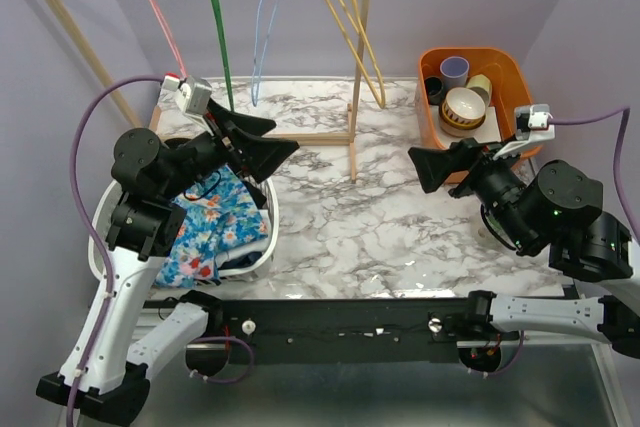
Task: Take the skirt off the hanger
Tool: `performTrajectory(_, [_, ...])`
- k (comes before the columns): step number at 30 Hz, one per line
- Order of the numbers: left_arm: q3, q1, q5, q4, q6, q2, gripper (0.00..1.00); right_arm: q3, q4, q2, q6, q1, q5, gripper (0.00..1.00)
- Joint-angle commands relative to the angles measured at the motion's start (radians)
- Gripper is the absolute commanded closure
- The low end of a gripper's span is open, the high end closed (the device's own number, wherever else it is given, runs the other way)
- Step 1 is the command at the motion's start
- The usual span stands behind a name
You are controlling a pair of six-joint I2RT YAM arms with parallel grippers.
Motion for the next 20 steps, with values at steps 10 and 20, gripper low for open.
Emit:
performTrajectory(10, [-0.04,-0.045,-0.06,-0.037,0.054,-0.103,0.01,-0.01,-0.025,-0.002,0.041,0.002,-0.008,0.0])
performTrajectory(20, [-0.038,-0.045,-0.063,-0.032,0.054,-0.1,0.01,-0.01,-0.027,-0.003,0.061,0.002,-0.029,0.0])
